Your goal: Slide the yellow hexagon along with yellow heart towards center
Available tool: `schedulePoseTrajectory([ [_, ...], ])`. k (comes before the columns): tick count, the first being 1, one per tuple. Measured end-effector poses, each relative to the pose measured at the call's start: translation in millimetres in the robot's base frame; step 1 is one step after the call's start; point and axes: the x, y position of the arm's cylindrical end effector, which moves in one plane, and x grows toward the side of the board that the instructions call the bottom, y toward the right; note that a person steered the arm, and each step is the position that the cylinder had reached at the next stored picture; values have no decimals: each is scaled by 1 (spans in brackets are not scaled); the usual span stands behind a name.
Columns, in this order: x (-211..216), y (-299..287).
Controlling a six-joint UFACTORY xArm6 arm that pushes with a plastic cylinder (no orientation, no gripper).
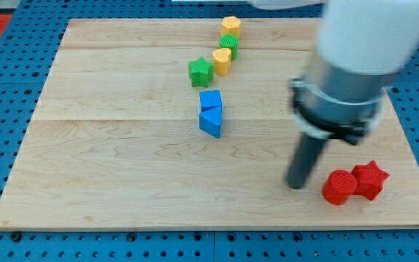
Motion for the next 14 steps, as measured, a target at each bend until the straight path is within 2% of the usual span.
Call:
schedulePoseTrajectory([
  [1,-71,24],
  [2,-168,68],
  [3,-279,69],
  [4,-355,60],
  [5,-362,41],
  [7,-351,-106],
  [8,-313,-120],
  [10,-356,-102],
  [11,-334,-62],
  [12,-290,-73],
  [13,-269,-65],
  [14,-274,-91],
])
